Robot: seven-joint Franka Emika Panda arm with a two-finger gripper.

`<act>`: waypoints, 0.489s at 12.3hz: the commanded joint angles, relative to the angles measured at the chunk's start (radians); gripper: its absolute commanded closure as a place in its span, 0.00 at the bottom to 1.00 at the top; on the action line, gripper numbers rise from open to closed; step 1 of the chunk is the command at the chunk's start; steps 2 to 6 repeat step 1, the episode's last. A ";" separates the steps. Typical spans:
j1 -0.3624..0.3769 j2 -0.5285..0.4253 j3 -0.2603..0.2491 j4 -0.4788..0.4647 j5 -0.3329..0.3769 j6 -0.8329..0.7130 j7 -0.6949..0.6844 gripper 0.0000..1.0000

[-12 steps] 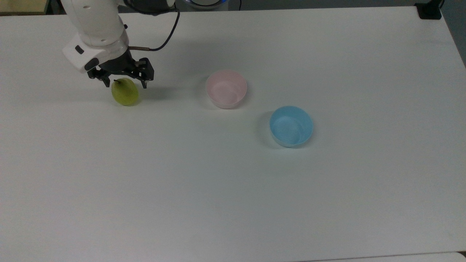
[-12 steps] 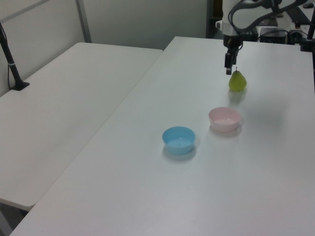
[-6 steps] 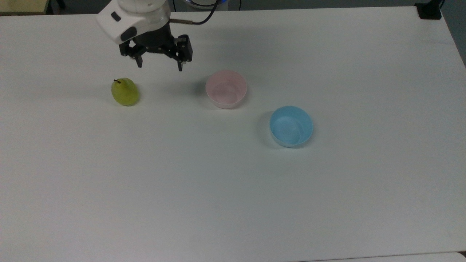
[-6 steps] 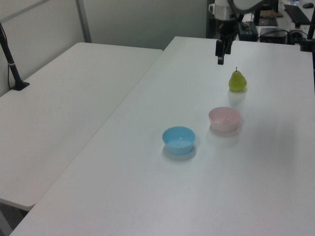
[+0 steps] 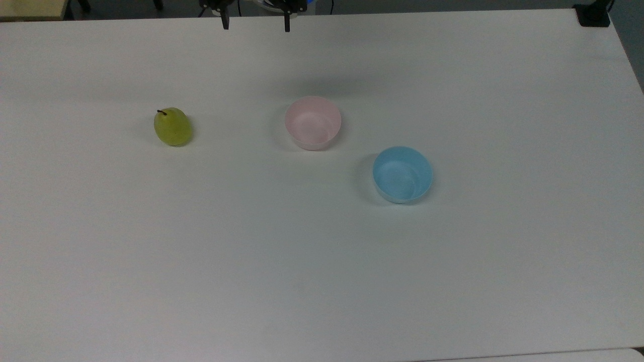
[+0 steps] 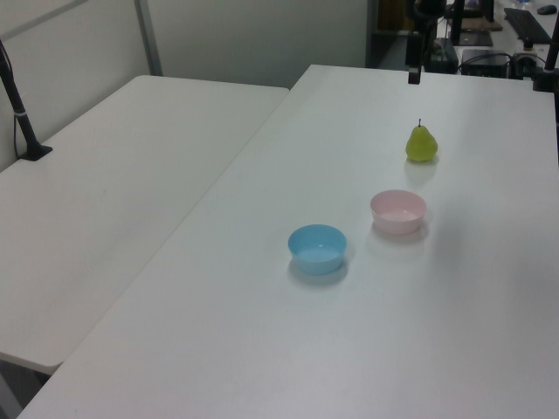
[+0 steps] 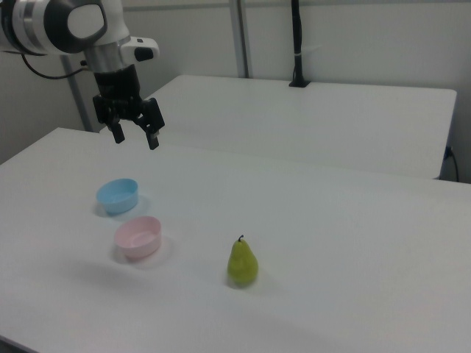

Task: Pick up a pear from the bowl
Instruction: 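Open the gripper to release the pear and raise the arm away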

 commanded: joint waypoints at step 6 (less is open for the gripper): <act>0.014 -0.015 -0.018 -0.014 0.010 -0.012 0.014 0.00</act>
